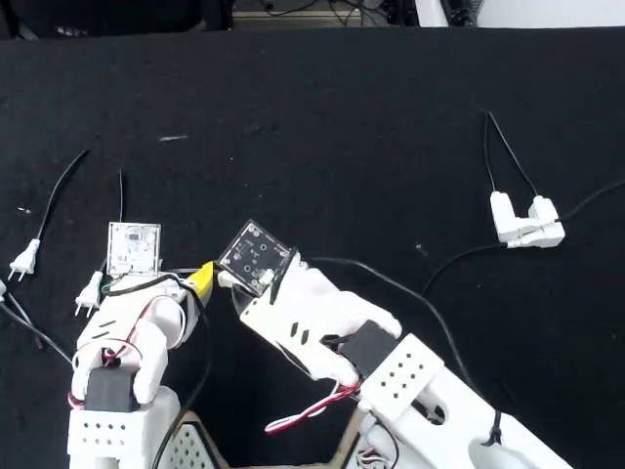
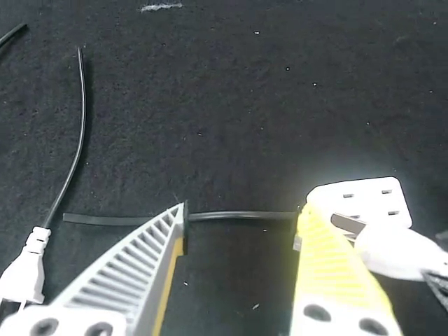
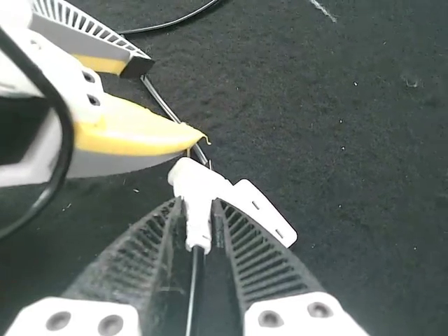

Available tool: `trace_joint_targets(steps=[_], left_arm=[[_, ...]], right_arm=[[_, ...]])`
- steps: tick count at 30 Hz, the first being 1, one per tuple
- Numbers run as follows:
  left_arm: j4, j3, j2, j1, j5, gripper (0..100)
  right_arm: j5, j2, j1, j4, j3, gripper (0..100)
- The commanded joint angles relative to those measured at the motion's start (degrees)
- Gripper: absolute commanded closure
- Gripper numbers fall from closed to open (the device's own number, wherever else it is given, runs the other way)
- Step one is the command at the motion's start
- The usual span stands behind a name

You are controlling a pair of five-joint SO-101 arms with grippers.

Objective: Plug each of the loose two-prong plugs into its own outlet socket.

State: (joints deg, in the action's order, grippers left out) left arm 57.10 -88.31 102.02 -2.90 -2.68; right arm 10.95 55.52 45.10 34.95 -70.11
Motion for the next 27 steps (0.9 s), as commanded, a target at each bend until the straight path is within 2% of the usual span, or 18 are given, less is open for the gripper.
trace_joint_targets(steps=[1,3,8,11,16,19,21,27], left_arm=[[-0.26,0.31,0.18,1.36,-0.62,74],[-0.26,0.31,0.18,1.27,-0.62,74],[-0.62,0.84,0.18,-3.47,-0.09,74],[-0.62,0.84,0.18,-4.00,-0.09,74],[-0.62,0.84,0.18,-4.00,-0.09,74],[-0.62,0.84,0.18,-4.00,-0.18,74],[-0.62,0.84,0.18,-4.00,-0.18,74],[-0.53,0.84,0.18,-4.00,-0.35,74]], right_arm=[[-0.62,1.63,-0.88,0.53,4.00,98.8],[0.35,1.63,-1.58,1.76,4.26,98.8],[8.44,1.54,-4.84,14.33,12.00,98.8],[11.08,0.22,-6.42,20.40,17.54,98.8],[12.48,-11.21,-7.74,29.98,26.51,98.8],[18.64,-17.80,-7.38,36.31,28.88,98.8],[22.59,-18.86,-7.56,37.01,27.47,98.8],[23.21,-13.93,-11.87,27.69,13.41,98.8]])
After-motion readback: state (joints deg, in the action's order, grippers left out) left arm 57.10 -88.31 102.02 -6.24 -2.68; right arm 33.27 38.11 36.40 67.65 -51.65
